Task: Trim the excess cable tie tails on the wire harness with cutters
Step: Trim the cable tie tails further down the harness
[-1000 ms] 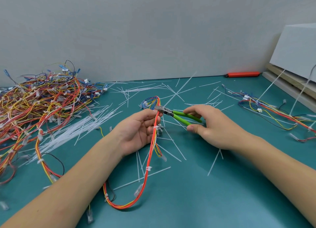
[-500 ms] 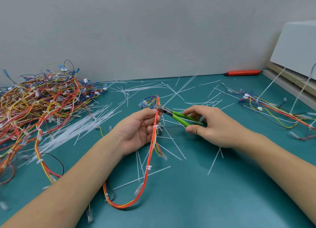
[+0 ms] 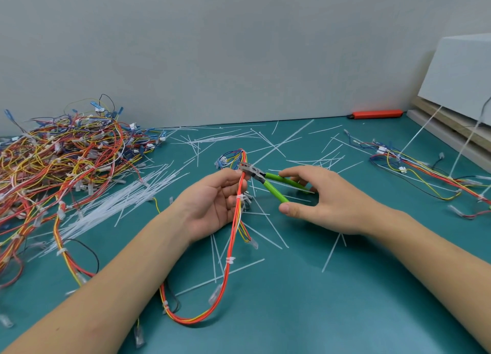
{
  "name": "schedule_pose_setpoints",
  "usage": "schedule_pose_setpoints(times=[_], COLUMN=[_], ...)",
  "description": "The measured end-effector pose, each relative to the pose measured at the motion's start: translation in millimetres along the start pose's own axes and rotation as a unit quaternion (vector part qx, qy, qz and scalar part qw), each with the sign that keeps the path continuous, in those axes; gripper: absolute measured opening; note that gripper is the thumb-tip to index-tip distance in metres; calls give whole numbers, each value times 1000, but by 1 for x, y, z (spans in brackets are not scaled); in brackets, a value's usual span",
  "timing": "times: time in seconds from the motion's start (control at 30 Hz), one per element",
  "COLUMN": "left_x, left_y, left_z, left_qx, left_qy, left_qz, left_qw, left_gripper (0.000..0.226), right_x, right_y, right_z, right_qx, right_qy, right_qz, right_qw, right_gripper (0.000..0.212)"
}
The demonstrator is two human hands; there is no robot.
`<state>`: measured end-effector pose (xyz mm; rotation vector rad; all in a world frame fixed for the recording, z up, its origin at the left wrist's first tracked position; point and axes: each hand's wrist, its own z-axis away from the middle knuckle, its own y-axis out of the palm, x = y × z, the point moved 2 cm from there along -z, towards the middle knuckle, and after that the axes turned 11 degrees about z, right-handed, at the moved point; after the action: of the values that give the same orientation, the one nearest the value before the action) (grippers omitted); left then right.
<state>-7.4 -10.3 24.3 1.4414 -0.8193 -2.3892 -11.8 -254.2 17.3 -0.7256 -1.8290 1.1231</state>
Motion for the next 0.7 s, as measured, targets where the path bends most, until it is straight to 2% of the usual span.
schedule_pose_setpoints(times=[0.07,0.23,0.5,0.7], left_x=[0,0,3,2], left_y=[0,-1,1,1], left_z=[0,-1,-1,-1], left_qx=[2,8,24,28], left_qy=[0,-1,9,9], left_qz=[-1,3,-25,-26], left_qw=[1000,1000,999,999], left_gripper=[9,12,14,14], right_x=[0,-4,-5,-8], right_y=[1,1,5,3], right_z=[0,-3,-3,-3], right_qx=[2,-25,-31,-18], right_qy=[-1,16,11,4], right_qz=[2,-11,8,12], right_qw=[1000,1000,999,1000], right_gripper=[75,50,61,58])
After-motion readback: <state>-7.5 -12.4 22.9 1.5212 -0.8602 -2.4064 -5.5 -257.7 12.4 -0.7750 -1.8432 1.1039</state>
